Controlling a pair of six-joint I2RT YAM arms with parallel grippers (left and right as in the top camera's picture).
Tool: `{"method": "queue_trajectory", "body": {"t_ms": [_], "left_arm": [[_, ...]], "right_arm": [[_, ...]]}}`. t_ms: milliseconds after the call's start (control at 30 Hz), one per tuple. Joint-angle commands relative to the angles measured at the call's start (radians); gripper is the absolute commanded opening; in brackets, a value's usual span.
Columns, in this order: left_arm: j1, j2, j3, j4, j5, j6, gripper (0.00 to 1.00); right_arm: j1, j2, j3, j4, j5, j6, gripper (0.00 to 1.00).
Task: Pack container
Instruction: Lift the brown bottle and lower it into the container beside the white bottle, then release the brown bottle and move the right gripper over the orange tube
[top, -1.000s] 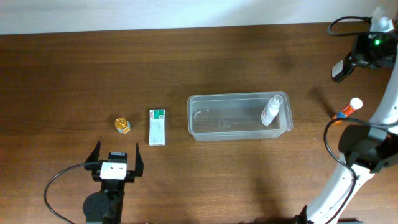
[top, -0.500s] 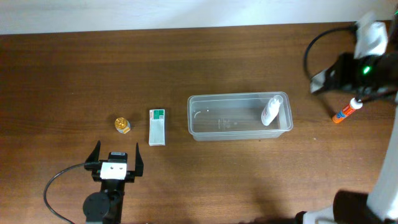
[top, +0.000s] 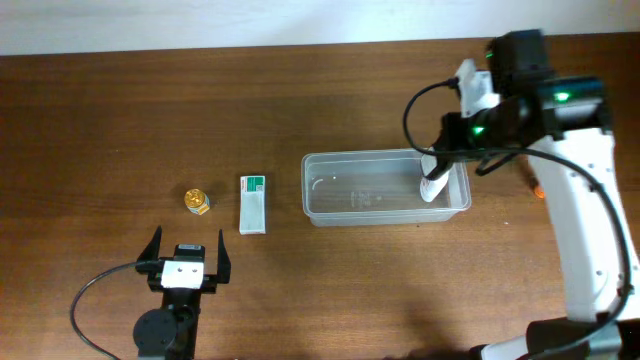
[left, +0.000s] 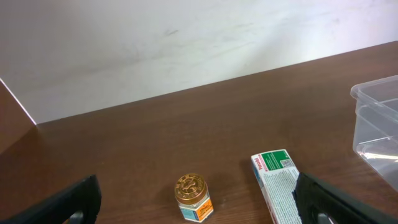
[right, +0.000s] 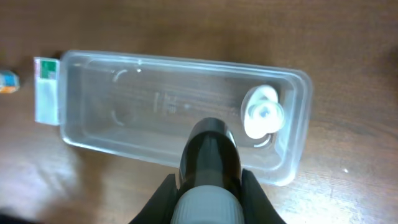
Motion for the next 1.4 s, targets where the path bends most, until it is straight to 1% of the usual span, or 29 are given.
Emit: {"method": "queue_trajectory", "body": {"t_ms": [0,67,333,533,667,900,1033,1067,1300,1367], "left_arm": [[0.005,-0.008,-0.002,-0.007,0.015,0.008,0.99],[0.005,-0.008,-0.002,-0.007,0.015,0.008,0.99],[0.005,-0.008,-0.002,-0.007,0.015,0.008,0.99],[0.005,-0.008,-0.002,-0.007,0.015,0.008,0.99],[0.005,-0.008,-0.002,-0.007,0.015,0.008,1.00],[0.005,-0.008,-0.002,-0.007,0.015,0.008,0.99],[0.005,-0.008,-0.002,-0.007,0.015,0.008,0.99],[0.005,-0.008,-0.002,-0.007,0.015,0.008,1.00],[0.005,-0.008,-0.002,-0.007,0.015,0.008,0.99],[0.005,-0.008,-0.002,-0.007,0.015,0.008,0.99]], "right_arm": [[0.038,-0.009,-0.083,0.062,0.050,0.056,0.18],[0.053,-0.009,-0.134,0.114,0.050,0.058,0.18],[0.082,-0.003,-0.319,0.309,0.081,0.140,0.18],[0.082,-0.001,-0.445,0.454,0.080,0.161,0.18],[0.082,0.001,-0.494,0.515,0.080,0.161,0.19],[0.082,0.023,-0.527,0.559,0.081,0.157,0.20],[0.082,0.069,-0.527,0.577,0.081,0.137,0.20],[0.082,0.077,-0.527,0.578,0.081,0.134,0.23],[0.082,0.096,-0.526,0.582,0.123,0.133,0.24],[0.082,0.096,-0.526,0.582,0.122,0.130,0.28]]}}
